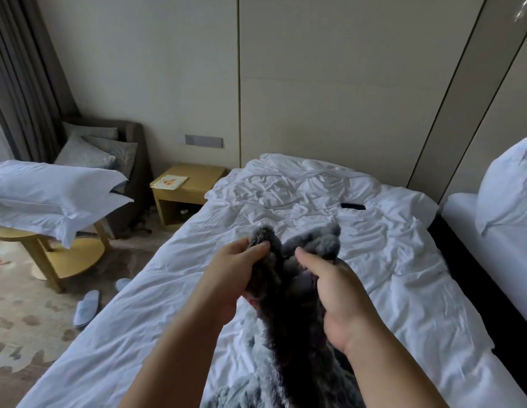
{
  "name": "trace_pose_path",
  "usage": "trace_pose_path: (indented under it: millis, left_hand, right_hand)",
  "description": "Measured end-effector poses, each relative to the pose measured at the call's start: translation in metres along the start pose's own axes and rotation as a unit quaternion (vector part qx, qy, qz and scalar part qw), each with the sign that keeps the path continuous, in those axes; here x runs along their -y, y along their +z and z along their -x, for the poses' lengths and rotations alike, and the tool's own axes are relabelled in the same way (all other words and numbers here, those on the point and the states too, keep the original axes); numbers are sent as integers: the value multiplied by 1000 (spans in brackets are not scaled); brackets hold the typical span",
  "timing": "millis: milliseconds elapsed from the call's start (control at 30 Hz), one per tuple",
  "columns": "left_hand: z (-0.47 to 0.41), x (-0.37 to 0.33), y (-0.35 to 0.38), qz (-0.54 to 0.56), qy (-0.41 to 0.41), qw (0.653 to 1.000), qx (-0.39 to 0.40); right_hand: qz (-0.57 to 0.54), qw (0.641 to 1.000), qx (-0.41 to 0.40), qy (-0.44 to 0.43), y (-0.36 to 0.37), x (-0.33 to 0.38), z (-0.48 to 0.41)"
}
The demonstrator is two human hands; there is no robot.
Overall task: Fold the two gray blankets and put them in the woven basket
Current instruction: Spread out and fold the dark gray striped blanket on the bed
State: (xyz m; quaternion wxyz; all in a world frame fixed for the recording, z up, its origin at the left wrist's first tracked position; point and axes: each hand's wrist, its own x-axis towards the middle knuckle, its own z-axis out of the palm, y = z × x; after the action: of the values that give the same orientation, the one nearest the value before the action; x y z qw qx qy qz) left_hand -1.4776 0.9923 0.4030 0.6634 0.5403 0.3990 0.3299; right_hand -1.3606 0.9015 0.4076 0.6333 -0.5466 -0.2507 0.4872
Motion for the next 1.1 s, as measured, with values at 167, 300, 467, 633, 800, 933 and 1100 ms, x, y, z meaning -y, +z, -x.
trace_pose_path:
  millis: [167, 300, 467, 633, 800, 933, 1100]
  left_hand:
    - [-5, -4, 1, -242, 122, 950, -154]
    - [5, -7, 26, -215, 127, 964, -94]
    - [8, 2, 48, -149, 124, 978, -71]
    - [-2, 3, 39, 19, 0, 999, -42]
    - [-4, 12, 38, 30, 3, 998, -50]
    - [-8, 14, 32, 58, 20, 998, 3]
    - [-16, 11, 19, 8, 82, 996, -29]
  right_hand:
    - [-153, 900, -395, -103, -27, 10, -8]
    - [105, 930, -305, -175, -9, -4, -3]
    - [260, 917, -235, -190, 2, -14, -1]
    - [248, 910, -232, -237, -4, -12, -3]
    - [347, 881, -154, -284, 2, -27, -7]
    - [487, 822, -60, -290, 1, -28, -10]
    - [328, 893, 68, -302, -6, -23, -10]
